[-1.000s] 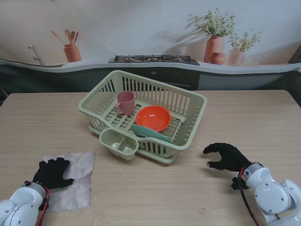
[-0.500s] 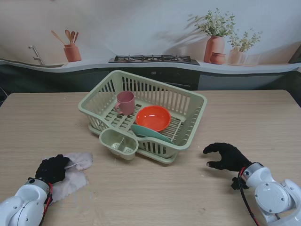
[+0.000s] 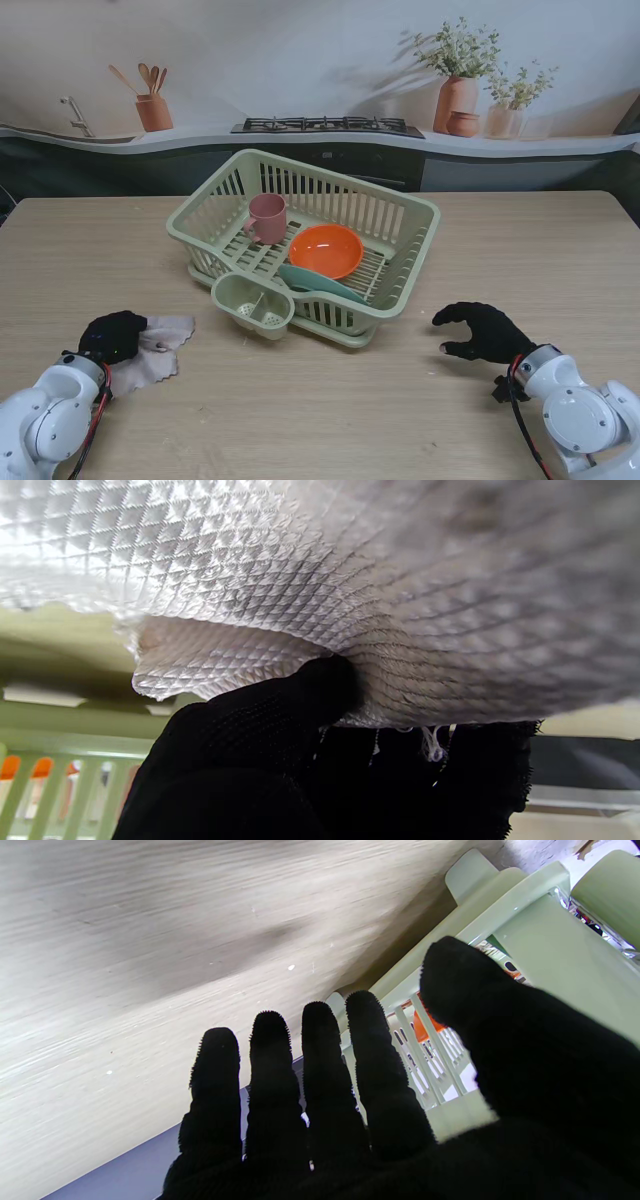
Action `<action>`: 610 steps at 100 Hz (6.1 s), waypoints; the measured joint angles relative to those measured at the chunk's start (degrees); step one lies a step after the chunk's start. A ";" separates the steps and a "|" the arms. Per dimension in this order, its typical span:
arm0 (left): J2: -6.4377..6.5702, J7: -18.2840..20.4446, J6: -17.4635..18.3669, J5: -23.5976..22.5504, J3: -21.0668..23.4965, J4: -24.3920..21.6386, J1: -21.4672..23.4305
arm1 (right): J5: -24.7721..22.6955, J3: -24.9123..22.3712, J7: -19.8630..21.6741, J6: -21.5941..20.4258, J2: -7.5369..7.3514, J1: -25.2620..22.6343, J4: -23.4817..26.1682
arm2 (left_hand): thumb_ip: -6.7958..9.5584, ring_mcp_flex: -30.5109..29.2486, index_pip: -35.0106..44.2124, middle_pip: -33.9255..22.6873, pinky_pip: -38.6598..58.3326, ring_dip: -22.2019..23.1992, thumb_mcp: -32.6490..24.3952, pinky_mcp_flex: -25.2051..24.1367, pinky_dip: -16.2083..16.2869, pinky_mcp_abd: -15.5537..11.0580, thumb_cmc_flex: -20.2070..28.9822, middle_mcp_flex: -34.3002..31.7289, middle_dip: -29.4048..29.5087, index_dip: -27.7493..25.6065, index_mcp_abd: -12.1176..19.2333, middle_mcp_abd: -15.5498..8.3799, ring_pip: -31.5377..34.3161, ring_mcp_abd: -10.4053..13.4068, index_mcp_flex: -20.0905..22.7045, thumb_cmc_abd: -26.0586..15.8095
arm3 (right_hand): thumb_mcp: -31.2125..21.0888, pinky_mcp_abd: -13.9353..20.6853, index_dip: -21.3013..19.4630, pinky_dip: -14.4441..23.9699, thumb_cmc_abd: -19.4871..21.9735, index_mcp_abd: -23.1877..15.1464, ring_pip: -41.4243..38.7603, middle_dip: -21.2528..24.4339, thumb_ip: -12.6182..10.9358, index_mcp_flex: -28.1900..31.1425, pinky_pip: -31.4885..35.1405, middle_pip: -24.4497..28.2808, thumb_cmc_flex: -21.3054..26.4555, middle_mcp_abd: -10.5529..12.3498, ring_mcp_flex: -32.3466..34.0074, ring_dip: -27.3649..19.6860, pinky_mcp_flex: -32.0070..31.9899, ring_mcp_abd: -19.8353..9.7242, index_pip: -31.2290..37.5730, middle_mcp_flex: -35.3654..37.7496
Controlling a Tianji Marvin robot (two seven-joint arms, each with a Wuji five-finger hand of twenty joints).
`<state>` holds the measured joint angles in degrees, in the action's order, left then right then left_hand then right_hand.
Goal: Clear dishes and wipe the table
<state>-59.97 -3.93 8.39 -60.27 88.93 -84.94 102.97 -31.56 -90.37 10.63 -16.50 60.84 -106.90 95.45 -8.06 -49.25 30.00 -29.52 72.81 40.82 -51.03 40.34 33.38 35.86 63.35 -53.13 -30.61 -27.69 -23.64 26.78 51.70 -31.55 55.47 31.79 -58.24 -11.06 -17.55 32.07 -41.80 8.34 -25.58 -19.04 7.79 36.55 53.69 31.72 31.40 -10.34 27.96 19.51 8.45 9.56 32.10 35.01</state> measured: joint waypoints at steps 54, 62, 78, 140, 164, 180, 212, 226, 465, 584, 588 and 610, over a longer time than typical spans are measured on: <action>0.03 1.82 -4.26 -3.31 2.84 -6.65 6.91 | 0.05 -0.15 -0.09 0.02 0.01 -0.04 0.12 | -0.73 -3.26 -0.33 0.55 2.91 0.15 -0.09 4.12 -2.55 0.87 -0.13 -3.73 0.00 5.52 1.77 -0.03 0.66 -0.49 0.82 1.17 | 0.00 -0.01 0.00 0.02 0.02 -0.02 0.01 0.00 0.00 0.00 -0.01 0.00 0.00 0.01 0.00 0.00 0.00 0.00 0.00 0.00; -0.05 0.25 -4.53 -3.52 3.74 -7.79 9.40 | 0.05 -0.15 -0.07 0.00 0.01 -0.04 0.12 | -0.73 -3.81 -0.06 0.59 2.92 0.15 -0.09 4.39 -2.98 0.94 -0.13 -4.38 0.00 5.76 1.53 -0.03 0.74 -0.51 0.82 1.21 | 0.00 -0.01 0.00 0.02 0.02 -0.02 0.01 0.00 0.00 0.00 -0.01 0.00 0.00 0.02 0.00 0.00 -0.01 0.00 0.00 0.00; -0.33 -1.65 -4.73 -4.18 5.02 -8.84 12.25 | 0.04 -0.15 -0.02 -0.02 0.01 -0.03 0.12 | -0.65 -3.85 0.05 0.60 2.93 0.15 -0.13 4.55 -3.05 1.00 -0.13 -4.37 0.00 6.04 0.67 -0.03 0.76 -0.54 0.75 1.25 | 0.00 -0.01 0.00 0.03 0.02 -0.02 0.01 0.00 0.00 0.00 -0.01 0.00 0.00 0.02 0.00 0.00 -0.01 0.00 0.00 0.00; 0.83 -4.21 1.55 -3.29 0.09 5.92 -3.28 | 0.24 -0.17 -0.13 -0.11 0.02 -0.04 0.12 | -0.52 -3.88 4.70 0.60 3.93 0.80 -2.38 3.96 -3.15 1.06 -0.16 -4.38 -0.01 2.77 -2.51 0.76 1.50 -0.59 0.74 3.06 | 0.00 -0.01 0.00 0.04 0.02 -0.04 0.01 0.00 0.00 0.00 -0.02 -0.01 0.00 0.03 0.00 0.00 -0.01 0.00 0.00 0.00; 1.38 -3.53 1.86 -0.80 -3.60 11.27 -10.14 | 0.19 -0.42 -0.22 -0.12 0.04 -0.07 0.16 | -0.53 -3.88 3.21 0.60 4.27 0.82 -1.48 3.65 -3.15 1.08 -0.17 -4.38 -0.01 3.53 -0.40 -0.06 1.50 -0.60 1.23 2.96 | 0.00 -0.01 0.00 0.04 0.03 -0.04 0.01 0.00 0.00 0.00 -0.02 -0.01 0.00 0.03 0.00 0.00 -0.01 0.00 0.00 0.00; 1.29 -1.04 0.19 -1.20 -3.19 9.38 -9.54 | 0.16 -0.52 -0.21 -0.23 0.04 -0.05 0.17 | -0.65 -3.88 2.32 0.60 4.29 0.84 -1.43 3.64 -3.15 1.08 -0.57 -4.41 -0.01 4.18 1.03 -0.48 1.51 -0.60 1.35 2.90 | 0.00 -0.01 0.00 0.04 0.03 -0.04 0.01 0.00 0.00 0.00 -0.02 -0.01 0.00 0.03 0.00 0.00 -0.02 0.00 0.00 0.00; 0.39 -1.25 -2.60 -3.36 2.98 -0.13 2.07 | 0.45 -0.49 -0.03 0.03 0.04 0.11 0.31 | -0.73 -3.88 2.29 0.60 4.33 0.87 -1.39 3.64 -3.15 1.08 -0.59 -4.42 -0.01 4.19 3.02 -0.52 1.51 -0.60 1.39 2.90 | 0.00 -0.01 0.00 0.04 0.03 -0.05 0.01 0.00 0.00 0.00 -0.02 -0.01 0.00 0.03 -0.01 0.00 -0.02 0.00 0.00 0.00; 0.13 -1.84 -3.38 -5.12 5.85 -3.97 7.76 | 0.46 -0.49 -0.10 0.06 0.04 0.11 0.48 | -0.73 -3.88 2.29 0.59 4.33 0.88 -1.39 3.64 -3.15 1.08 -0.60 -4.42 -0.01 4.19 2.85 -0.52 1.51 -0.60 1.39 2.89 | 0.00 -0.01 0.00 0.04 0.03 -0.05 0.01 0.00 0.00 0.00 -0.03 -0.02 0.00 0.03 -0.01 0.00 -0.03 0.00 0.00 0.00; 0.90 -9.61 1.30 -2.49 -1.13 12.79 -7.62 | -0.31 -1.73 -3.99 -1.12 0.66 -2.64 1.03 | -0.56 -3.88 3.73 -0.42 4.47 1.54 -3.50 3.64 -1.72 1.24 -0.53 -4.34 -0.02 1.90 -2.13 0.65 2.44 -0.82 1.36 3.09 | 0.01 -0.01 0.00 0.06 0.03 -0.08 0.27 0.00 0.00 -0.05 -0.03 -0.24 0.00 0.07 -0.67 0.00 0.85 0.00 0.00 -0.74; 0.28 -6.57 1.19 -3.17 5.12 4.20 1.42 | 0.62 -1.52 -5.70 -4.78 1.01 -3.00 0.48 | -0.74 -3.88 2.25 -0.46 4.49 1.56 -1.96 3.62 -0.88 1.24 -0.58 -4.40 -0.02 3.70 5.04 0.63 2.46 -0.83 1.48 2.68 | 1.16 3.08 2.06 -2.89 -0.15 -0.12 0.34 1.51 0.00 -7.79 -0.05 -0.49 -1.37 0.99 -4.21 -1.30 -0.76 -2.04 -0.94 -9.04; 0.28 -6.94 1.26 -3.46 5.16 4.25 1.54 | 0.62 -1.44 -5.65 -4.66 1.01 -2.99 0.48 | -0.74 -3.88 2.25 -0.46 4.49 1.56 -1.96 3.62 -0.88 1.24 -0.58 -4.40 -0.02 3.70 5.05 0.63 2.46 -0.83 1.48 2.67 | 1.16 3.08 2.11 -2.90 -0.14 -0.12 0.34 1.50 0.00 -7.79 -0.05 -0.49 -1.37 0.99 -4.21 -1.30 -0.76 -2.04 -0.94 -9.04; 0.78 -8.96 1.30 -3.22 2.20 8.58 -2.64 | 0.57 -1.23 -5.37 -4.47 0.99 -2.91 0.45 | -0.46 -3.88 3.88 -0.50 4.49 1.56 -3.11 3.61 -0.43 1.28 0.06 -4.41 -0.02 1.89 1.23 0.63 2.90 -0.99 1.38 2.82 | 1.17 3.08 2.56 -2.94 -0.15 -0.12 0.34 1.51 0.00 -7.79 -0.05 -0.49 -1.37 0.99 -4.21 -1.30 -0.76 -2.04 -0.92 -9.04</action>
<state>-59.19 -12.89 9.69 -63.49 91.12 -76.36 100.34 -30.99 -91.60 5.25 -20.97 61.83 -109.81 95.89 -8.52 -53.13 33.88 -30.02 77.29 42.38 -54.14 43.96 32.95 37.13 63.42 -57.55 -30.62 -25.80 -22.41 27.40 54.60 -32.54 56.85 34.62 -57.07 -7.98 -14.98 29.14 -41.94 8.22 -25.24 -17.53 7.79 28.76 53.65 31.23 30.03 -9.35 23.74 18.20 7.69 7.53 31.18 25.97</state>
